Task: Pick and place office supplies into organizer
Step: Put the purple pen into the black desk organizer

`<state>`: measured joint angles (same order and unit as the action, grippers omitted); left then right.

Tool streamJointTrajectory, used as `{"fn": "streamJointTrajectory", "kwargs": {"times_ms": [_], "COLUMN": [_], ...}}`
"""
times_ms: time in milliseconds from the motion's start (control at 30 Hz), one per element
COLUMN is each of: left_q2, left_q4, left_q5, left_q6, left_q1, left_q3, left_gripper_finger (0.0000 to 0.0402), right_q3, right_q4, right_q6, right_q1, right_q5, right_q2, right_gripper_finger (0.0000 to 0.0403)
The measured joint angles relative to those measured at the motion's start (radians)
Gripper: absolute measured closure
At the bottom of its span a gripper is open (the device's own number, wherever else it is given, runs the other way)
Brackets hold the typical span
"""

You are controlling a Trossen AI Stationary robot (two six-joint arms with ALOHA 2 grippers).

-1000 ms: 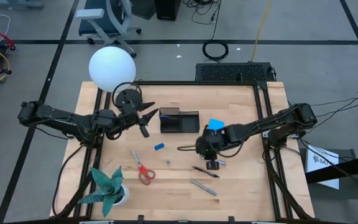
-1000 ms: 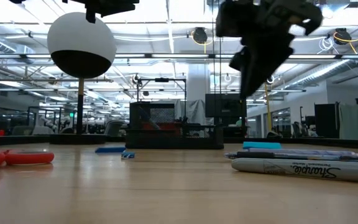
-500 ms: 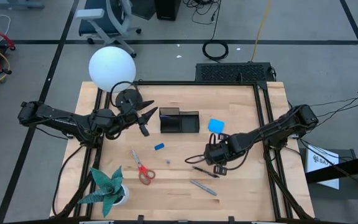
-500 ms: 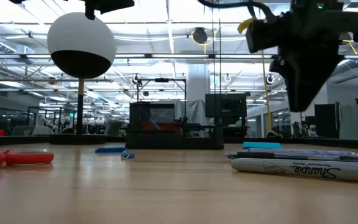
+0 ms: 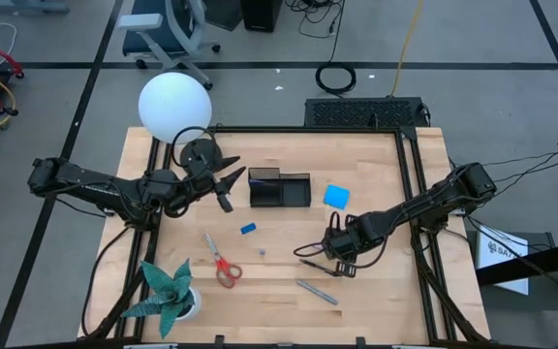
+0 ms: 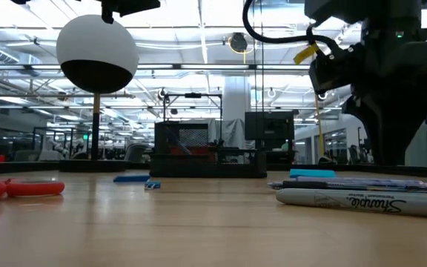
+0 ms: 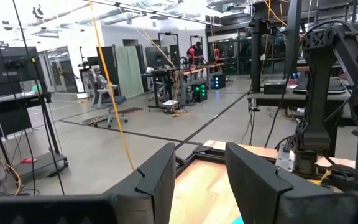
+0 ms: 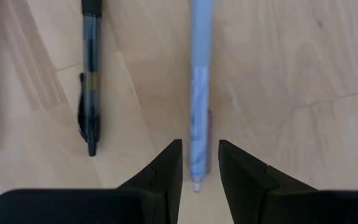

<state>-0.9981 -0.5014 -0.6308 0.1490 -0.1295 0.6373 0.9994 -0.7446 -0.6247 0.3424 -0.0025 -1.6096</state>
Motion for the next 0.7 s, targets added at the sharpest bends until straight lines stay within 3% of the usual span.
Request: {"fn": "streamJointTrajectory", "kwargs": {"times_ms": [467,700], "left_q2": [0.000,0.000], "left_q4": [-0.002,-0.005], "left_q5": [0.000,0.000], "left_q6": [0.000,-0.003], "left_q1": [0.000,0.000], "left_q3": [0.000,0.000], "left_gripper_finger": [0.0254,0.0254], "right_q3": [-0.191,-0.200], "right_q4": [0.210,0.197], "right_q6": [-0.045,0.013], "right_q1": [-0.010,-0.010], "right_q5": [-0.060,-0.079], "right_q2": [0.006,0.004], "right_gripper_finger": [0.0315,0.0378]}}
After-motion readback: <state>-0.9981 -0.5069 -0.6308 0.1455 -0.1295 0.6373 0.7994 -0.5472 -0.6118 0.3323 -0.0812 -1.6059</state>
